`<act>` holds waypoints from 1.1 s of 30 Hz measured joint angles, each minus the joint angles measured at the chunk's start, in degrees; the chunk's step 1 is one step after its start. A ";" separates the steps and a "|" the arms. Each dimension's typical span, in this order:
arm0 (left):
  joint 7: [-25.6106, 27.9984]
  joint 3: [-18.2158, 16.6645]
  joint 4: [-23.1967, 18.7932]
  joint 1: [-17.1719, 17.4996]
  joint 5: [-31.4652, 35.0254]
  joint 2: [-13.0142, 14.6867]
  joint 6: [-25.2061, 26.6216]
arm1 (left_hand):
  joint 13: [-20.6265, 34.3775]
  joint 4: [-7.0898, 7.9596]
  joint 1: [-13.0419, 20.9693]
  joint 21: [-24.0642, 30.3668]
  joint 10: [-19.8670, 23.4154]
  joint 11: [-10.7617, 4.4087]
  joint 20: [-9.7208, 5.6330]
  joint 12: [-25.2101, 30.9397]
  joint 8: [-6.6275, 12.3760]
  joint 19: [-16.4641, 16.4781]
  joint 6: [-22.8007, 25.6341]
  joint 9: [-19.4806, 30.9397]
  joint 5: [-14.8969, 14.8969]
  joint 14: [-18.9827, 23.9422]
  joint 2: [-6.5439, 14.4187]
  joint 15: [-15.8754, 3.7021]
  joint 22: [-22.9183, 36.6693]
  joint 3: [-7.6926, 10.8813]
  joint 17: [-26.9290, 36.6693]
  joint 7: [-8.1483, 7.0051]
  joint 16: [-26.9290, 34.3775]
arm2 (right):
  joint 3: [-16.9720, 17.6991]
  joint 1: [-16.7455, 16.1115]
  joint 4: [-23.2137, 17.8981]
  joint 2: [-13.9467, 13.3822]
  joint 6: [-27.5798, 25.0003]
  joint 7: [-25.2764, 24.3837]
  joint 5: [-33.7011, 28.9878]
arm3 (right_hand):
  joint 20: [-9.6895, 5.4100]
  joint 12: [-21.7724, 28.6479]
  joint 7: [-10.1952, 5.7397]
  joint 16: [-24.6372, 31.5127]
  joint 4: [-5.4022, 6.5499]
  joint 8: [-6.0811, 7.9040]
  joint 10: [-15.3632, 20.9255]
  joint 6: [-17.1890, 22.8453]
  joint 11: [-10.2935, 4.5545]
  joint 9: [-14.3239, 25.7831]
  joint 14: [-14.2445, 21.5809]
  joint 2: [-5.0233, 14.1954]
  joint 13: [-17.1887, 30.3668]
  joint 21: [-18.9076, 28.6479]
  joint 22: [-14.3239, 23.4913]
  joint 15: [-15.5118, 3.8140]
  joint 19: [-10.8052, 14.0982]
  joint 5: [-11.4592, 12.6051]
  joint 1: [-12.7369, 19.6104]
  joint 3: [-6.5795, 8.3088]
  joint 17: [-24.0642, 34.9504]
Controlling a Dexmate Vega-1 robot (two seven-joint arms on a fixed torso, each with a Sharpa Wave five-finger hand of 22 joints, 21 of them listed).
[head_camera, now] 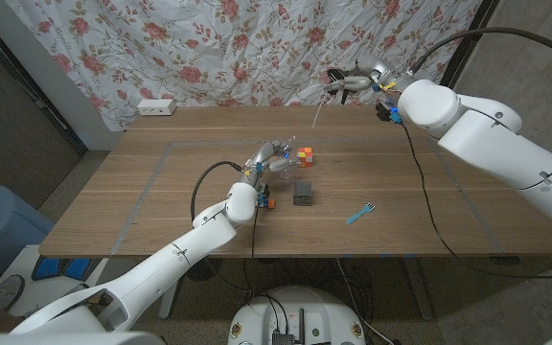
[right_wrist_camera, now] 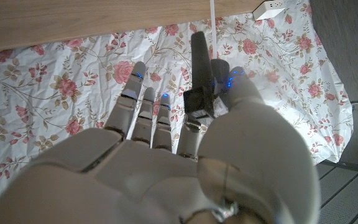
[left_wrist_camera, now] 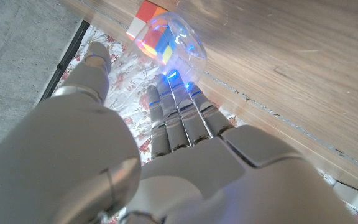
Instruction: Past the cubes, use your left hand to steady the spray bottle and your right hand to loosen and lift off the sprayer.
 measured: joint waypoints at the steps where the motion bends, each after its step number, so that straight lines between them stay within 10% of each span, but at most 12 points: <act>1: 0.18 -0.12 -0.06 0.12 -0.34 0.00 0.00 | 0.00 0.00 0.00 0.00 0.00 0.00 0.00 0.00 0.00 0.00 0.00 0.00 0.00 0.00 0.00 0.00 0.00 0.00 0.00 0.00 0.00 | 0.00 0.07 0.11 -0.16 -0.13 -0.04 -0.06 | -0.01 0.00 0.00 0.00 0.00 0.00 0.00 0.00 0.00 -0.11 0.00 0.00 0.00 0.00 0.00 0.00 -0.01 0.00 0.00 0.00 0.00; 33: 2.11 -4.91 -2.30 4.19 -4.94 2.39 -2.59 | -0.81 0.46 -0.02 -0.67 -0.83 -0.83 0.05 -1.01 -0.70 -1.60 0.00 -0.13 0.00 -1.61 -0.02 0.10 0.00 -0.46 -0.28 0.00 -0.44 | -3.42 2.51 5.47 -0.07 -3.27 -0.22 -3.01 | -0.83 -0.39 -0.01 0.00 0.00 -0.08 0.72 -0.01 -0.72 -0.20 0.71 0.07 0.04 0.00 0.00 -0.71 -0.41 -0.02 0.07 0.00 0.00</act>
